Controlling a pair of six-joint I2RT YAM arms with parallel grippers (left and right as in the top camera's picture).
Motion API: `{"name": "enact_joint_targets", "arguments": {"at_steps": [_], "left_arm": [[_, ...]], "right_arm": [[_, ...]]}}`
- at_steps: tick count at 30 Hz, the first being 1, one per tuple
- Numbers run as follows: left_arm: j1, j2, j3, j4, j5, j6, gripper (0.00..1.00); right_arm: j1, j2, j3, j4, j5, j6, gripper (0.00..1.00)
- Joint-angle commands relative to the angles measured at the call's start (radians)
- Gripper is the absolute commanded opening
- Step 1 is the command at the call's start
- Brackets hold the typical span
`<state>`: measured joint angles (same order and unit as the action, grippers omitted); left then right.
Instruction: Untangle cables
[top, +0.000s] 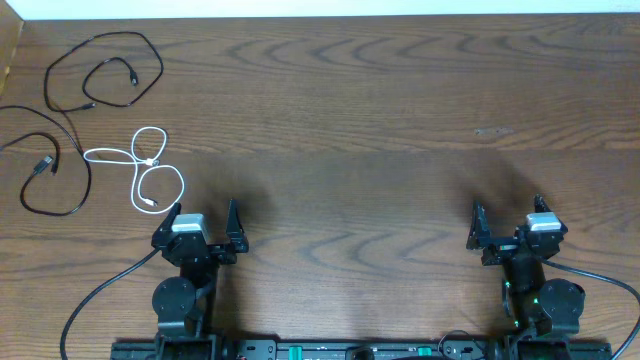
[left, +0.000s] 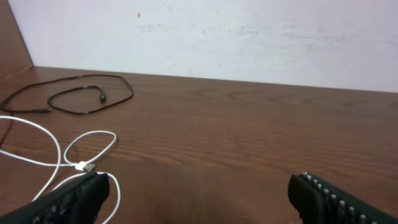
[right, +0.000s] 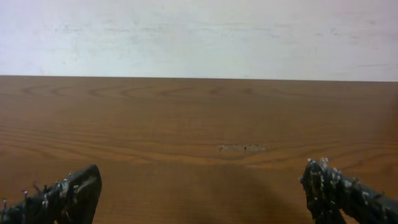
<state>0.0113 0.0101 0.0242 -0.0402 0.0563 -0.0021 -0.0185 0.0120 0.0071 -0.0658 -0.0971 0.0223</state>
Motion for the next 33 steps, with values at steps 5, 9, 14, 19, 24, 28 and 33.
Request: {"name": "enact_joint_targets", "arguments": {"at_steps": [5,9,14,19,24,28,33], "left_arm": [[0.002,-0.007,-0.02,-0.037,-0.013,0.032,0.97],[0.003,-0.008,-0.02,-0.03,-0.005,0.032,0.97],[0.003,-0.009,-0.02,-0.028,-0.005,0.031,0.97],[0.003,-0.008,-0.02,-0.028,-0.005,0.031,0.97],[0.003,-0.006,-0.02,-0.028,-0.005,0.031,0.97],[0.003,-0.006,-0.02,-0.028,-0.005,0.032,0.97],[0.003,-0.006,-0.02,-0.028,-0.005,0.031,0.97]], "right_arm": [[-0.008,-0.006,-0.001,-0.005,0.004,0.014,0.99],[-0.008,-0.006,-0.001,-0.005,0.004,0.014,0.99],[-0.008,-0.006,-0.001,-0.005,0.004,0.014,0.99],[-0.008,-0.006,-0.001,-0.005,0.004,0.014,0.99],[-0.008,-0.006,-0.001,-0.005,0.004,0.014,0.99],[-0.008,-0.006,-0.001,-0.005,0.004,0.014,0.99],[-0.008,-0.006,-0.001,-0.005,0.004,0.014,0.99]]}}
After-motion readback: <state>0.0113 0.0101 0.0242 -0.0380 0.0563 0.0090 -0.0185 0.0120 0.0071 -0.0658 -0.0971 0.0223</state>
